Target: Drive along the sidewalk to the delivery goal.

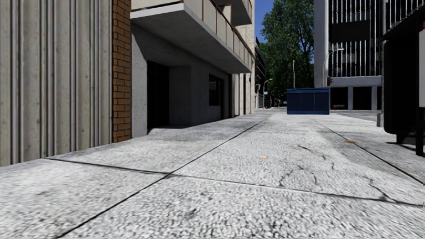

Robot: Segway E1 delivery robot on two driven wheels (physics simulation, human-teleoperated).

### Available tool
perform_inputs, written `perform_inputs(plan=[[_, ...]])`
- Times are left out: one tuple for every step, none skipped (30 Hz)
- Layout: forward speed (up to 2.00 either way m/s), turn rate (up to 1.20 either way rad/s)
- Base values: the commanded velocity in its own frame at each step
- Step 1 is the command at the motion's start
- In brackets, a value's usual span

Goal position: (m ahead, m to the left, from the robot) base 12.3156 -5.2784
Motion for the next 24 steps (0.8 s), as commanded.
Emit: perform_inputs(plan=[[1.86,0.00],[1.86,0.00],[1.86,0.00],[1.86,0.00],[1.86,0.00],[1.86,0.00],[1.86,-0.39],[1.86,-0.39],[1.86,-0.67],[1.86,-0.87],[1.86,-0.94],[1.86,-0.96],[1.86,-0.97],[1.86,-0.97],[1.86,-0.97],[1.86,-0.97],[1.86,-0.97],[1.86,-0.97],[1.86,-0.97],[1.86,-0.97],[1.86,-0.97],[1.86,-0.80],[1.86,-0.06],[1.86,0.00]])
